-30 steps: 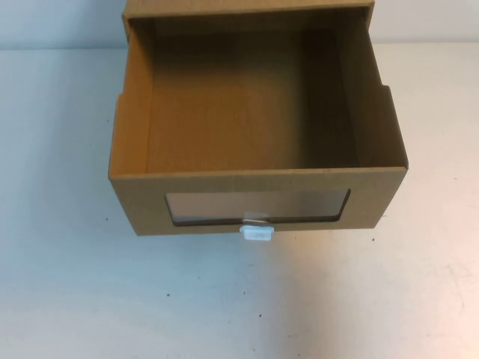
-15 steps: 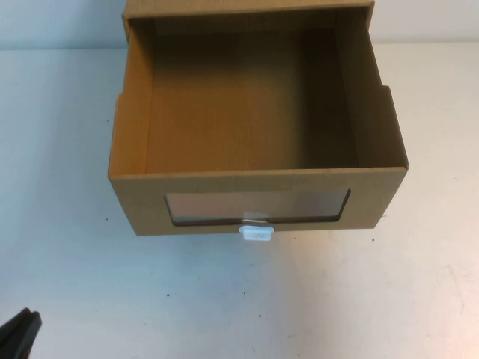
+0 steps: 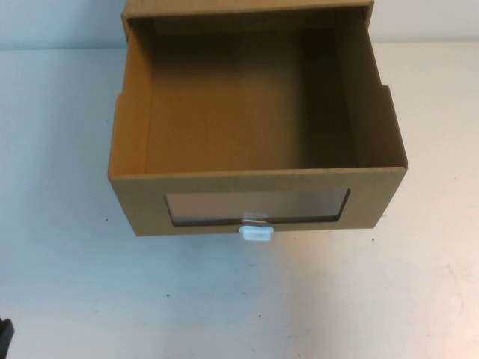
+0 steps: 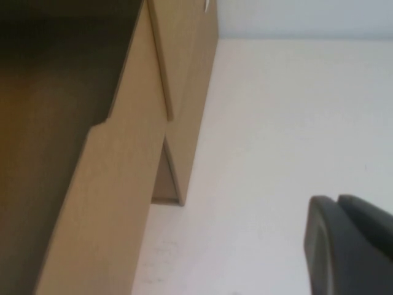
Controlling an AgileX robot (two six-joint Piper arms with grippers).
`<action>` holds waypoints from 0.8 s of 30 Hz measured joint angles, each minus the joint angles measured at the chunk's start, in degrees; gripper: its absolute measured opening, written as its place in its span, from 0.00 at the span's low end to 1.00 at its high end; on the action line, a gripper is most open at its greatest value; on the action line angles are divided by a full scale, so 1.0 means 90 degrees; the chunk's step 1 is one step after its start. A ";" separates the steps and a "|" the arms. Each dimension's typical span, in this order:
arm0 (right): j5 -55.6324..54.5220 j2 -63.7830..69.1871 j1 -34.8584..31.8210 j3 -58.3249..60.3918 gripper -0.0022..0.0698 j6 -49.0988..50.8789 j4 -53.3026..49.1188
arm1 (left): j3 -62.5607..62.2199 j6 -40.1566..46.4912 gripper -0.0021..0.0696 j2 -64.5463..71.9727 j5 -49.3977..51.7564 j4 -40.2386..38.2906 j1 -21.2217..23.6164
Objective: Open the shoe box
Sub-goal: 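Pull the top drawer of the cardboard box fully open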
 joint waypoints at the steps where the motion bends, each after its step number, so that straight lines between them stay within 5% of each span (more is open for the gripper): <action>1: 0.0096 -0.0014 0.0000 0.0000 0.01 0.0000 0.0000 | 0.0000 0.0000 0.02 0.0000 0.0000 0.0000 0.0053; 16: 0.0556 0.0161 0.0000 0.0000 0.01 0.0000 -0.0858 | 0.0004 0.0000 0.02 0.0000 0.0000 0.0009 0.0395; 24: -0.0564 -0.0725 -0.0507 0.1290 0.01 -0.0004 -0.1094 | 0.0004 0.0000 0.02 -0.0013 0.0167 0.0009 0.0395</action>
